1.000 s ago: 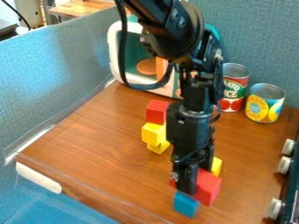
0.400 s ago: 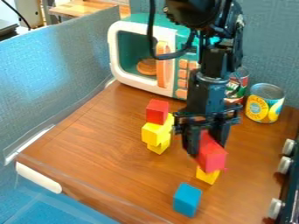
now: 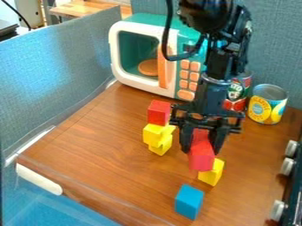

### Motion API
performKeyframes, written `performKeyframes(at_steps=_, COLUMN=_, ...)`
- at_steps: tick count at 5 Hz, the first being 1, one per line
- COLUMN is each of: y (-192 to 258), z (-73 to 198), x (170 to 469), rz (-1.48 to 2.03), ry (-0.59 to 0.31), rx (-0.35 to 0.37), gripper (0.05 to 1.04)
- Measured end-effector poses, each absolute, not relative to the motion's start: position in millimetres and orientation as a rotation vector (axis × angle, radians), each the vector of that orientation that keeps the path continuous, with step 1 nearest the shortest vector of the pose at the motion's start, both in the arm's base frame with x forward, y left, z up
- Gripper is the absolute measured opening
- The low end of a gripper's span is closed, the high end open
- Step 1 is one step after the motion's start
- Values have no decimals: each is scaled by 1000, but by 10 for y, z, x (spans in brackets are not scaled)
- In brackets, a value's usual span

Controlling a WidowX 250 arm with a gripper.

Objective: Take the red block and put on top of the yellow cube

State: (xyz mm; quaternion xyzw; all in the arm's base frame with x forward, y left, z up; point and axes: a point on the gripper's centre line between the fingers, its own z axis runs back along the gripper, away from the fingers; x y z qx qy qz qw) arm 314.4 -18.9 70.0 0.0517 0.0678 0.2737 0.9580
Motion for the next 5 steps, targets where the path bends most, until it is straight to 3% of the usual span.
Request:
performKeyframes(at_steps=1, y=-213, z=655, x=3169, rz=346, ry=115, rx=100, gripper=602)
performKeyframes(at_steps=2, y=-325, z=526, x=3197, rz=161, ry=87, rx=3, gripper=602)
performKeyframes(at_steps=3, y=-353, z=493, x=3255, rz=102, ry=47, rx=-30, gripper=602)
performKeyframes(at_steps=5, y=-387, z=489, x=3411, rz=51, ry=19, rx=-53, gripper=602)
